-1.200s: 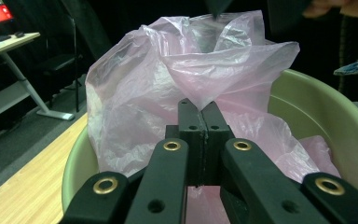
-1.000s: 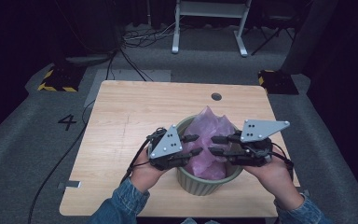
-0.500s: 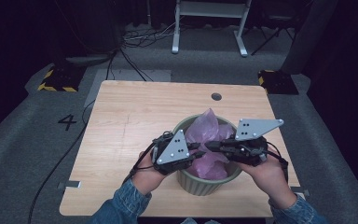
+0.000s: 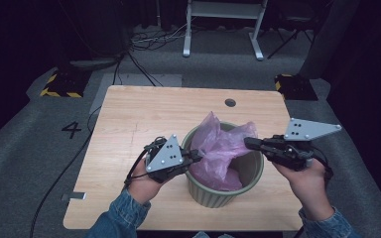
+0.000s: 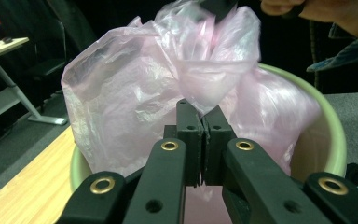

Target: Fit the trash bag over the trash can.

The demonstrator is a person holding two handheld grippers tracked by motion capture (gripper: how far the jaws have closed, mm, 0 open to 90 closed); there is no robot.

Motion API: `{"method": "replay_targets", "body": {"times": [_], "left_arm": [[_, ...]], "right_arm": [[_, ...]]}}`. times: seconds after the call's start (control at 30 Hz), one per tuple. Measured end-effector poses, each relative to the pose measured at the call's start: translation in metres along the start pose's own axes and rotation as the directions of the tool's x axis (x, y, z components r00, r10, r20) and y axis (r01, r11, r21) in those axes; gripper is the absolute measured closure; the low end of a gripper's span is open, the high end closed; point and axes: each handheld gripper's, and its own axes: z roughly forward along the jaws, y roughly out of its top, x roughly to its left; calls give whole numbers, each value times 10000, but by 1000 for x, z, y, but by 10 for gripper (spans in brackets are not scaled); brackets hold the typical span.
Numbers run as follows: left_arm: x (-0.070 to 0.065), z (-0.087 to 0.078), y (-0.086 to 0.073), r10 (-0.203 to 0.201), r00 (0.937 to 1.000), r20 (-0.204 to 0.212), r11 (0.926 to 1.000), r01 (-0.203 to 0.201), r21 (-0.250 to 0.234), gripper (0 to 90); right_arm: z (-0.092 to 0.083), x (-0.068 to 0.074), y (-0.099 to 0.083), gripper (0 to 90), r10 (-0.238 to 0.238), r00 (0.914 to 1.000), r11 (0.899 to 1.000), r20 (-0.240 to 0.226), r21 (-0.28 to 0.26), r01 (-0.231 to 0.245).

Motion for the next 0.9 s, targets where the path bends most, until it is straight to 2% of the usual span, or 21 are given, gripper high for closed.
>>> {"method": "replay_targets", "body": {"times": [0.33,0.57,0.67,0.73,0.77,0.83,0.87,0.9], "left_arm": [[18,-23,-21,-822,9963,-254,9963,816,-252,882],[25,-41,-35,-1125,9912,-698,9936,1116,-167,883],[28,-47,-40,-1387,9879,-698,9901,1367,-329,884],[27,-49,-40,-1424,9886,-494,9889,1400,-498,881],[24,-49,-38,-1340,9899,-465,9897,1313,-574,861],[17,-44,-31,-1055,9937,-382,9921,1025,-717,680],[14,-40,-27,-938,9955,-132,9930,926,-734,583],[11,-36,-22,-855,9963,128,9940,862,-680,540]], "right_arm": [[-27,-16,-13,900,421,9971,9991,636,68,-426],[-43,-24,-26,900,727,9923,9971,1007,149,-746],[-50,-29,-32,900,982,9890,9950,1110,90,-998],[-53,-30,-35,900,1080,9879,9940,1117,67,-1094],[-53,-29,-36,900,1063,9881,9941,1108,85,-1079],[-50,-25,-34,900,938,9900,9953,1053,148,-959],[-48,-22,-33,900,854,9914,9960,995,168,-875],[-45,-19,-30,900,768,9927,9967,924,175,-788]]}}
